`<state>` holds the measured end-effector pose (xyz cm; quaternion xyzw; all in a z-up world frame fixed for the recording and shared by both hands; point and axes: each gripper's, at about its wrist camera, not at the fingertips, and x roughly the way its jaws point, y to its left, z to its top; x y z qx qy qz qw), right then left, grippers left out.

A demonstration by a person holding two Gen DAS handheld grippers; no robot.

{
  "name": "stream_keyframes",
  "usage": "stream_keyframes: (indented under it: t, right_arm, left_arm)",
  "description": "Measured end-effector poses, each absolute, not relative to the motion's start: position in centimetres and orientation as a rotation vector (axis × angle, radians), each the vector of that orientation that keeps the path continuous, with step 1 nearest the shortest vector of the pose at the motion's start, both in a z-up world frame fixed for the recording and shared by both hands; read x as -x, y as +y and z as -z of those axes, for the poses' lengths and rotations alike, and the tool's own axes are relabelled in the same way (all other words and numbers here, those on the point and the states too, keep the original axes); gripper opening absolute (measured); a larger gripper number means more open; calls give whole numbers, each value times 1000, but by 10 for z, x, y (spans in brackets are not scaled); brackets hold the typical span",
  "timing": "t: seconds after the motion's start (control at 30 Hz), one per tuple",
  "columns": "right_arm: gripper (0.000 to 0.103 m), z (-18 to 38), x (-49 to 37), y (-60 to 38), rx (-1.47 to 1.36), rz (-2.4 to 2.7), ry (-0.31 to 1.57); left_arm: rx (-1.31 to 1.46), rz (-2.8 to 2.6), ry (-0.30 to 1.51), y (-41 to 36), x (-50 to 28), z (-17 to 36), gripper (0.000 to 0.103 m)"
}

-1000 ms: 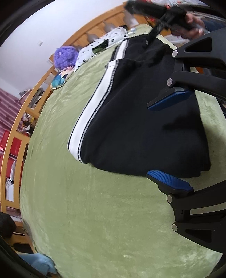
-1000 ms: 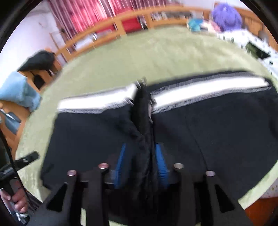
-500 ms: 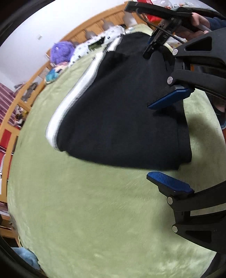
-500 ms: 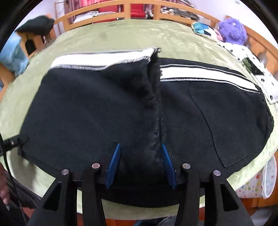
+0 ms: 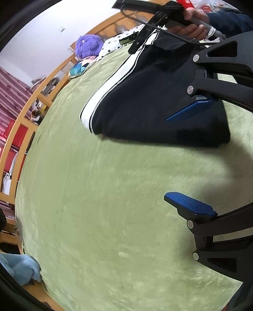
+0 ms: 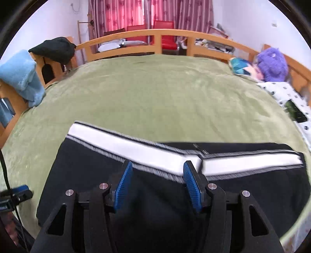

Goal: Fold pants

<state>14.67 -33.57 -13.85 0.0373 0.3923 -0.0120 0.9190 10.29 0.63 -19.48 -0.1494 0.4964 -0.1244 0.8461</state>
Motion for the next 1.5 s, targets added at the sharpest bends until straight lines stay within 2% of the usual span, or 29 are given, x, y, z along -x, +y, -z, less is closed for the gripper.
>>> stream_keyframes:
  t: [0.07,0.13,0.27,0.3,0.33,0.47,0.53,0.57,0.63,0.67,0.7,0.87,0.93,0.97,1.0,1.03,1.07,1.1,1.17,1.27,1.3,1.37,1.4,1.43,1.5]
  right_arm:
    - [53,154,-162,-342,-90,9,840]
    - [46,168,-171,-352,-109,17,872]
    - [8,187,-183,-376,-178,60,921]
    - [0,190,-188,-379,-189,64,932]
    - [0,193,-192,-383,-204,56,936]
    - [0,180,-181,-396,-264,20,886]
    - [6,163,-164,-406,-295,10,821]
    - [15,158,-157,-407,-294,5,810]
    - [44,151,-146,-410,-268,45,783]
    - [64,149,-142,-411,-264,62,760]
    - [66,148,-140,-412,-267,64,745]
    - [65,175,-162,-407,-314,-6,879]
    - [61,195,-176,-402,-274,17,982]
    - [56,203,-183,-400,-250,17,1033]
    - [41,201,-184,-399,-245,18,1013]
    - [31,196,-183,-401,-251,26,983]
    - [24,185,-180,-406,-279,8,939]
    - [22,178,-177,-414,-323,-12,898]
    - [22,168,-172,-427,-415,-31,826]
    - [22,186,-182,-421,-350,42,913]
    - [28,193,-186,-416,-331,56,939]
    - [32,196,-184,-412,-294,65,951]
    - [41,192,-181,-413,-297,68,950]
    - [46,186,-174,-416,-301,85,943]
    - [50,176,-155,-423,-313,93,908]
  left_arm:
    - [312,247,1055,6,-106,198,72]
    - [313,237,1061,6,-110,202,72]
    - [307,224,1076,1,-118,208,72]
    - [303,222,1080,-1,-119,209,72]
    - [299,221,1081,-5,-120,209,72]
    - [265,231,1059,-21,-118,202,72]
    - [253,238,1047,-28,-117,198,72]
    - [249,247,1044,-32,-116,197,72]
    - [239,273,1047,-42,-115,197,72]
    - [230,282,1048,-47,-114,197,72]
    - [219,289,1048,-52,-113,197,72]
    - [198,304,1047,-68,-112,195,72]
    - [196,305,1040,-70,-112,192,72]
    - [196,307,1032,-70,-113,189,72]
    - [196,307,1027,-69,-114,187,72]
    - [196,308,1021,-67,-114,185,72]
    - [197,309,1010,-65,-114,183,72]
    - [199,310,999,-63,-114,181,72]
    - [214,312,989,-59,-113,179,72]
    - [214,314,1015,-63,-114,185,72]
    - [200,308,1032,-66,-114,188,72]
    - [170,294,1064,-71,-116,194,72]
    - [155,286,1079,-73,-115,196,72]
    - [145,285,1088,-74,-114,197,72]
    - [142,288,1096,-74,-112,198,72]
